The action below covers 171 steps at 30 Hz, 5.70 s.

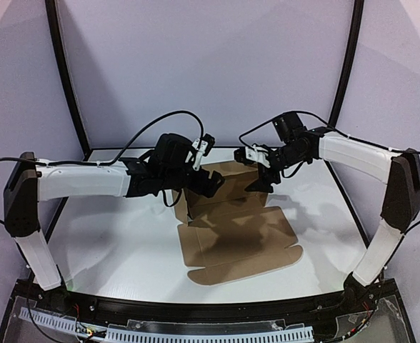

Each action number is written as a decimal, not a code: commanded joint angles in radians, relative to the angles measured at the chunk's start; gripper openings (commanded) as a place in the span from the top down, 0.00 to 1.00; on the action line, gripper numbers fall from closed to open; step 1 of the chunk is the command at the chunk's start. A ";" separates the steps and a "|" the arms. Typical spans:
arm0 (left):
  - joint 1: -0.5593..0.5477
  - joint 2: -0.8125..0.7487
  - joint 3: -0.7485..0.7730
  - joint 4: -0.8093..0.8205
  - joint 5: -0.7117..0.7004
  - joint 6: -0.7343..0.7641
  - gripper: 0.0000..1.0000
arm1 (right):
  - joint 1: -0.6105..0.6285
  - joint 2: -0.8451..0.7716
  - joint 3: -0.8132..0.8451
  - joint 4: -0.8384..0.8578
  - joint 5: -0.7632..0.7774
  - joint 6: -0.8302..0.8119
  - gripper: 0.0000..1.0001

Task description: Fold the paper box

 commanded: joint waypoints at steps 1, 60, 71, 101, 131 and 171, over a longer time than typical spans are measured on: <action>0.006 0.026 -0.080 -0.191 0.041 -0.033 0.07 | -0.002 -0.012 -0.018 0.106 -0.055 -0.052 0.03; 0.176 -0.058 -0.358 0.105 0.237 -0.150 0.04 | 0.002 0.146 0.081 -0.028 0.004 -0.029 0.23; 0.165 0.000 -0.331 0.238 0.153 -0.229 0.27 | 0.024 0.161 0.083 -0.032 0.035 0.032 0.29; 0.029 0.089 -0.423 0.802 -0.266 -0.119 0.19 | 0.057 0.135 0.088 -0.052 0.089 0.225 0.35; 0.133 -0.006 -0.499 0.617 0.124 -0.096 0.01 | 0.007 0.291 0.346 -0.263 0.067 0.209 0.37; 0.289 0.244 -0.214 0.676 0.384 -0.103 0.37 | 0.004 0.315 0.378 -0.310 -0.027 0.189 0.40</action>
